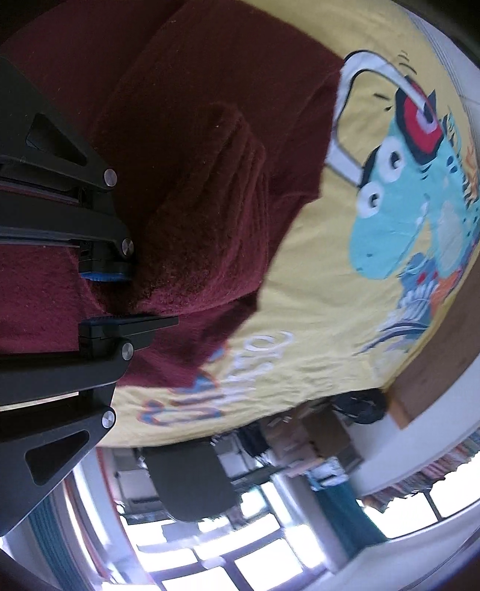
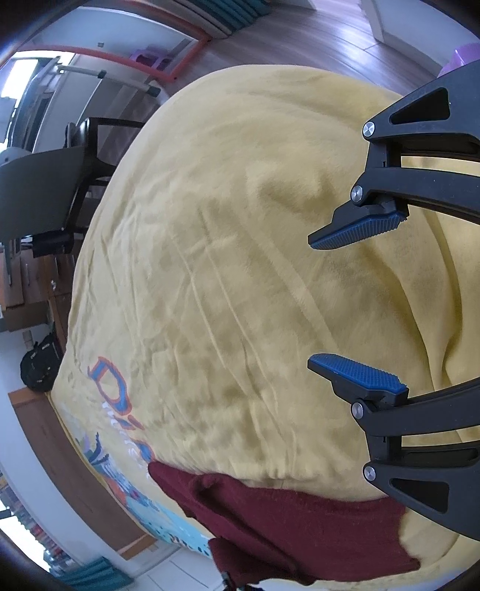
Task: Fold small clothes
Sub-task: 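Lift the cuff with the left gripper and carry it across the sweater body, then lower the cuff onto the folded sleeve and open the left gripper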
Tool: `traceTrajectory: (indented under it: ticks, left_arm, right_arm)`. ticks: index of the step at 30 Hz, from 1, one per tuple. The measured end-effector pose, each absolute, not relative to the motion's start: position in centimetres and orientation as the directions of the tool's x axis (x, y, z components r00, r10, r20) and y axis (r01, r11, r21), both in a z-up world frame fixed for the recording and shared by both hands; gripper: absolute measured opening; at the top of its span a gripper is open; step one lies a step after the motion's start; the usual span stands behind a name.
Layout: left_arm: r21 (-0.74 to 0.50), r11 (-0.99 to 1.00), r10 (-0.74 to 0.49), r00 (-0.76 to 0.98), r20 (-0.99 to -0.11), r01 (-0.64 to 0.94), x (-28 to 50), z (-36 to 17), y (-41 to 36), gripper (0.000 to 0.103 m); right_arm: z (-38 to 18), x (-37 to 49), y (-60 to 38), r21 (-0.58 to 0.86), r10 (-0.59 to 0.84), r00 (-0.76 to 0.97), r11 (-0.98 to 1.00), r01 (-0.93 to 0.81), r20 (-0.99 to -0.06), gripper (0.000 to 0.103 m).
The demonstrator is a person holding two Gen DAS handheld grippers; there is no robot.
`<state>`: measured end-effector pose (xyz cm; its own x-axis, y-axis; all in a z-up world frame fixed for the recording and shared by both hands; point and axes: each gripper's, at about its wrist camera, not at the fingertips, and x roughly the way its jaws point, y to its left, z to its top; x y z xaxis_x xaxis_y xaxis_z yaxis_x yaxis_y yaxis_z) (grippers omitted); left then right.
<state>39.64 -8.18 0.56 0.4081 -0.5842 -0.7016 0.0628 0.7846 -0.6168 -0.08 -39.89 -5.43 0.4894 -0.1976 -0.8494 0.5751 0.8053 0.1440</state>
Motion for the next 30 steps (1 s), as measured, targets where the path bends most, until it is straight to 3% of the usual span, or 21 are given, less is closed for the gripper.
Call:
traceTrajectory:
  ticks: [15, 18, 22, 30]
  left_arm:
    - [-0.522, 0.849, -0.521, 0.295, -0.801, 0.083, 35.9, -6.0, -12.1, 0.012]
    - [-0.546, 0.835, -0.541, 0.291, -0.789, 0.072, 35.7, -6.1, -11.1, 0.017]
    - [-0.547, 0.829, -0.554, 0.296, -0.778, 0.115, 35.2, -4.9, -9.8, 0.037]
    - [-0.554, 0.831, -0.533, 0.374, -0.759, 0.059, 35.7, -3.8, -5.6, 0.045]
  right_arm:
    - [-6.3, 0.4, -40.2, 0.140, -0.195, 0.474, 0.801, 0.582, -0.859, 0.060]
    - [-6.4, 0.6, -40.1, 0.134, -0.196, 0.469, 0.802, 0.582, -0.861, 0.060]
    - [-6.4, 0.8, -40.0, 0.126, -0.201, 0.468, 0.806, 0.578, -0.861, 0.060]
    - [-6.5, 1.4, -39.7, 0.111, -0.204, 0.460, 0.815, 0.569, -0.864, 0.060]
